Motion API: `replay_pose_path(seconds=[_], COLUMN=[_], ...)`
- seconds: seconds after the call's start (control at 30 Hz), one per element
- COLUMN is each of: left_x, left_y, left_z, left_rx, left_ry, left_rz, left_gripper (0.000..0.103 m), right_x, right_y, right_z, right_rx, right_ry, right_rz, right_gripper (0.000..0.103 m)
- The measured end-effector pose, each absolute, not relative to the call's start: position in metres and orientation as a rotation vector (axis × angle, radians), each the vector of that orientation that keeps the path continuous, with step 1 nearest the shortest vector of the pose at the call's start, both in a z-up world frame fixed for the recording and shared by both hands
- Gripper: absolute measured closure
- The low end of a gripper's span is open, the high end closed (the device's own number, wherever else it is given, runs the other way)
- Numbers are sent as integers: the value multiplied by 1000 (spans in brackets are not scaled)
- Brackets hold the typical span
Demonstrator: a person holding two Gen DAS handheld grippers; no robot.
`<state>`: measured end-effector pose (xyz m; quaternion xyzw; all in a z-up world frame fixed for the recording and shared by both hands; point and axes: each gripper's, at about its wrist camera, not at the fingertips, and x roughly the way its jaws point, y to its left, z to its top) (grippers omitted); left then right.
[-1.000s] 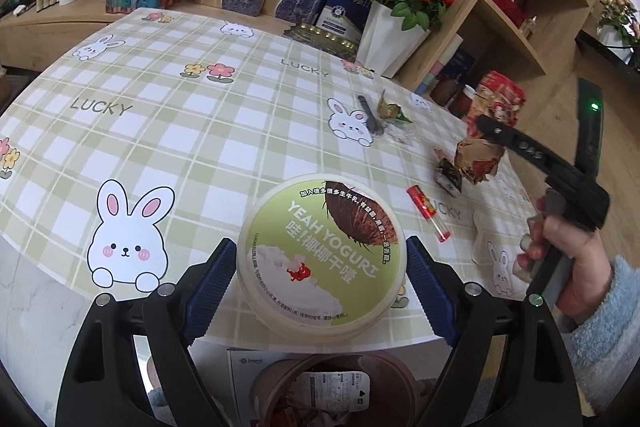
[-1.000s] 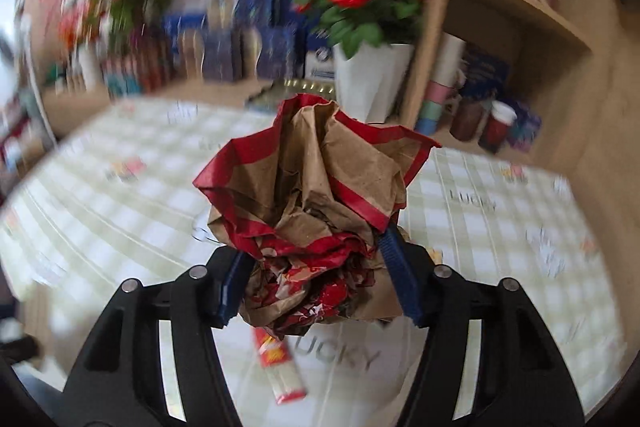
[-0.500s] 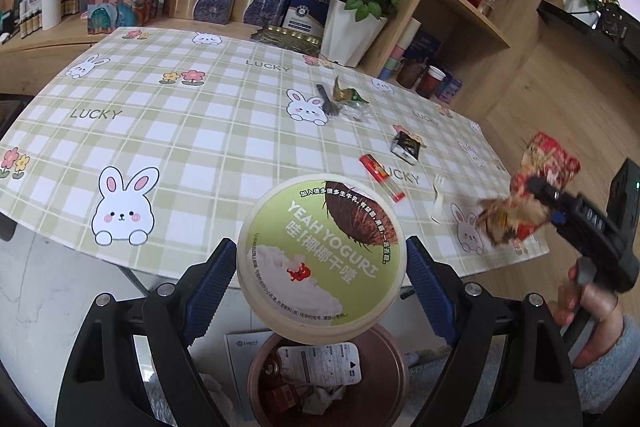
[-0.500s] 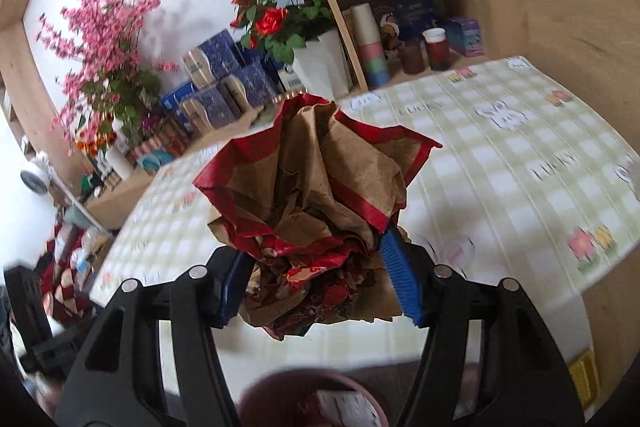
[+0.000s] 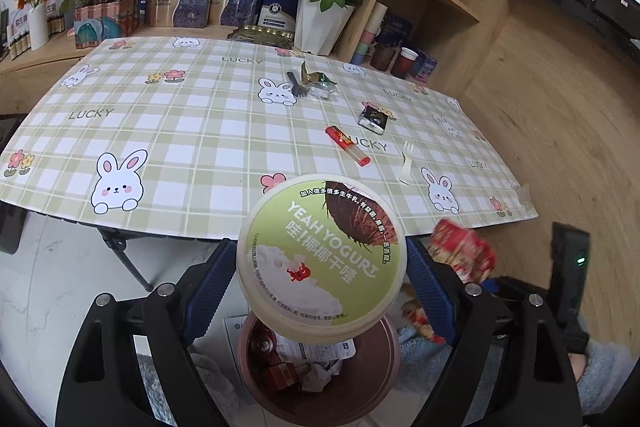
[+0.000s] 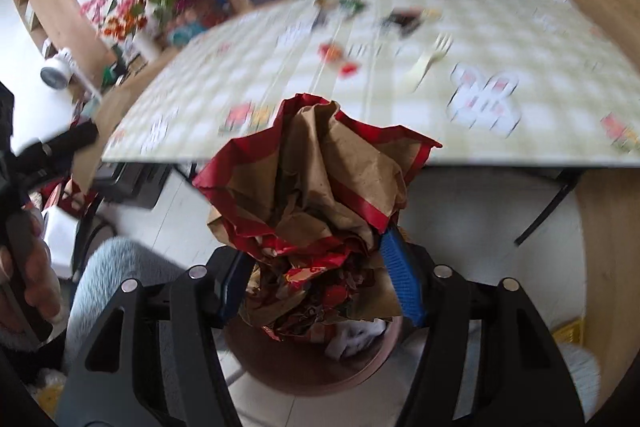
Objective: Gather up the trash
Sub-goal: 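Drop the crumpled paper bag from the right tool into the bin, then lower the yogurt cup with the left tool into the bin and release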
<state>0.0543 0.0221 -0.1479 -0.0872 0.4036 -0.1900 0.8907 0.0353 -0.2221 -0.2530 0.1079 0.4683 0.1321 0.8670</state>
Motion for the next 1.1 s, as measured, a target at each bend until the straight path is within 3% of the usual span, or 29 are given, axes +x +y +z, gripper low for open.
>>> replay_pose_path(seconds=[0.33,0.43,0.67,1.1], left_x=[45,47,47,47], left_y=[31,32,30,12], left_z=[-147,-149,-152,-162], left_rx=[-183,-190,-185,-135], left_ry=[834,841,850,883], left_rz=[-374,-369,-376,-405], left_gripper=[20,20,20,20], right_x=[39,40,39,34], right_y=[-197,-197,-224,-273], right_z=[-282,-279,-239,-167], right_rx=[212,205,213,169], right_ry=[1095,1090,940,697], right_rz=[288,278,177,24], right_gripper=[28,17,9,6])
